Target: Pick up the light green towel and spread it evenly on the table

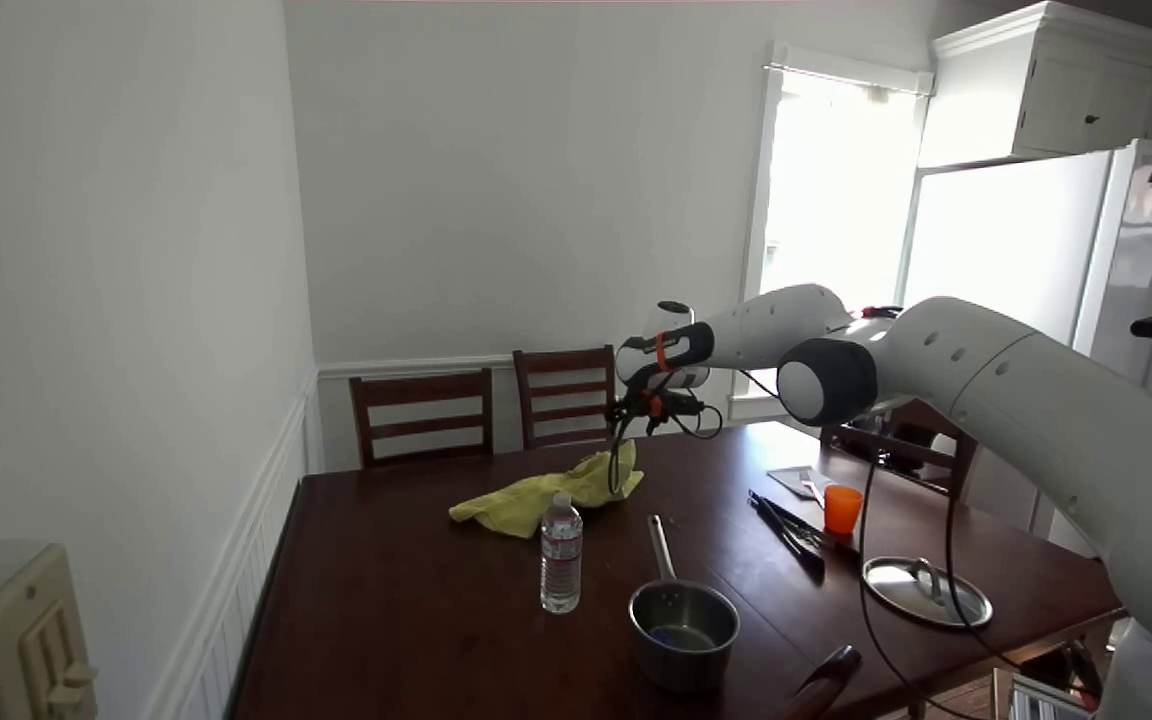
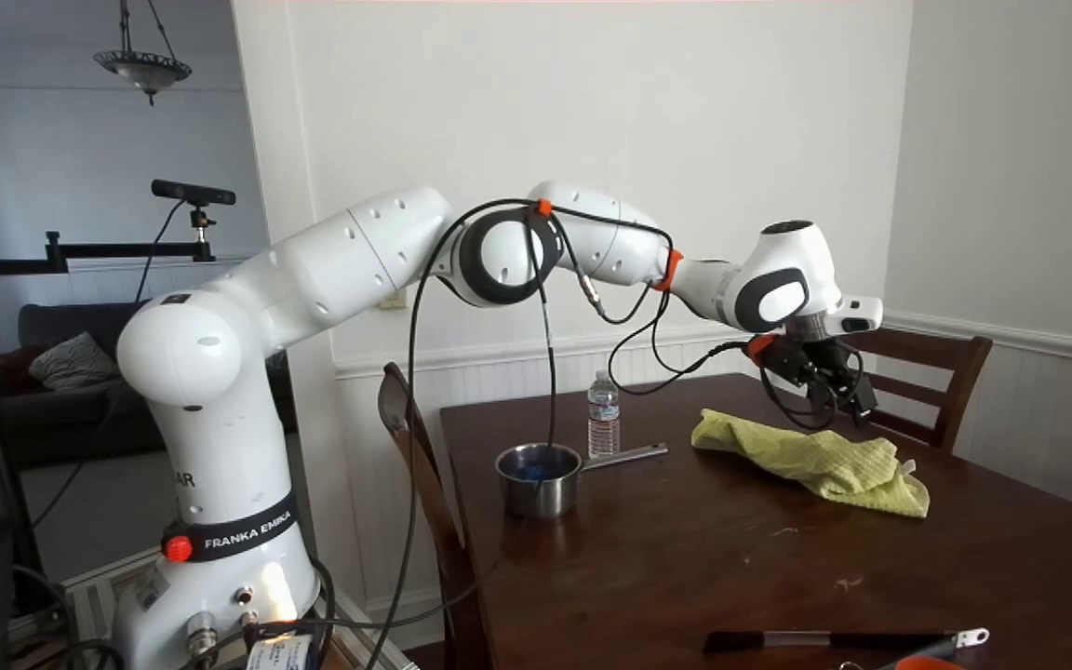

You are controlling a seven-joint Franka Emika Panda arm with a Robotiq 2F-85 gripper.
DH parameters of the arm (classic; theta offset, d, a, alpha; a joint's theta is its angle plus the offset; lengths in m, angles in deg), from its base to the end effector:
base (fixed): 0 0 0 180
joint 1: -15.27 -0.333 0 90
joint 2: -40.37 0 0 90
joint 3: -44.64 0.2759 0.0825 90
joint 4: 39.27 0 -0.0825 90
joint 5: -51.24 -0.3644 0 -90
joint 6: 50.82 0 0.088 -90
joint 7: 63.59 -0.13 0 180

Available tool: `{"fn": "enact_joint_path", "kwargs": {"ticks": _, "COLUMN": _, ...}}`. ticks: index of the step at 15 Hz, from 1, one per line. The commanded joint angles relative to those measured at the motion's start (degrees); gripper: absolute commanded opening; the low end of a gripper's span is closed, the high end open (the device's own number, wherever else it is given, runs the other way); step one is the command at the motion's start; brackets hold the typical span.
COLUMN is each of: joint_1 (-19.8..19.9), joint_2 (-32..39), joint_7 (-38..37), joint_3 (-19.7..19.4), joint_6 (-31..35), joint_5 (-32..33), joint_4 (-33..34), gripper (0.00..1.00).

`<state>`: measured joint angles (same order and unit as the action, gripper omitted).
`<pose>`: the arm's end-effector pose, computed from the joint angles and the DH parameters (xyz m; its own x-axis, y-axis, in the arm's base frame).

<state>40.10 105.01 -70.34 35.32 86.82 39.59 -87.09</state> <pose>0.6861 -0.3887 0.2383 0.6743 -0.6035 0.4255 -0.6311 -0.7702 -0.0923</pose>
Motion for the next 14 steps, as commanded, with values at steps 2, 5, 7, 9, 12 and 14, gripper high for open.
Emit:
{"fn": "enact_joint_path", "kwargs": {"ticks": 2, "joint_1": -0.93, "joint_2": 4.49, "joint_7": -10.07, "joint_3": 1.04, "joint_6": 9.67, "joint_5": -3.89, "joint_4": 0.86, "gripper": 1.00}}
{"fn": "enact_joint_path", "kwargs": {"ticks": 5, "joint_1": -2.69, "joint_2": 5.86, "joint_7": -18.99, "joint_3": -1.52, "joint_6": 12.32, "joint_5": -3.17, "joint_4": -0.01, "gripper": 1.00}}
{"fn": "enact_joint_path", "kwargs": {"ticks": 7, "joint_1": -3.49, "joint_2": 6.48, "joint_7": -24.08, "joint_3": -2.92, "joint_6": 14.08, "joint_5": -2.81, "joint_4": -0.32, "gripper": 1.00}}
{"fn": "enact_joint_path", "kwargs": {"ticks": 9, "joint_1": -3.56, "joint_2": 8.11, "joint_7": -26.55, "joint_3": -3.02, "joint_6": 16.48, "joint_5": -2.93, "joint_4": 1.06, "gripper": 1.00}}
{"fn": "enact_joint_path", "kwargs": {"ticks": 12, "joint_1": -4.21, "joint_2": 9.57, "joint_7": -30.62, "joint_3": -4.28, "joint_6": 17.28, "joint_5": -2.32, "joint_4": 1.39, "gripper": 0.68}}
{"fn": "enact_joint_path", "kwargs": {"ticks": 14, "joint_1": -4.80, "joint_2": 9.49, "joint_7": -32.47, "joint_3": -5.36, "joint_6": 16.14, "joint_5": -1.83, "joint_4": 0.93, "gripper": 0.52}}
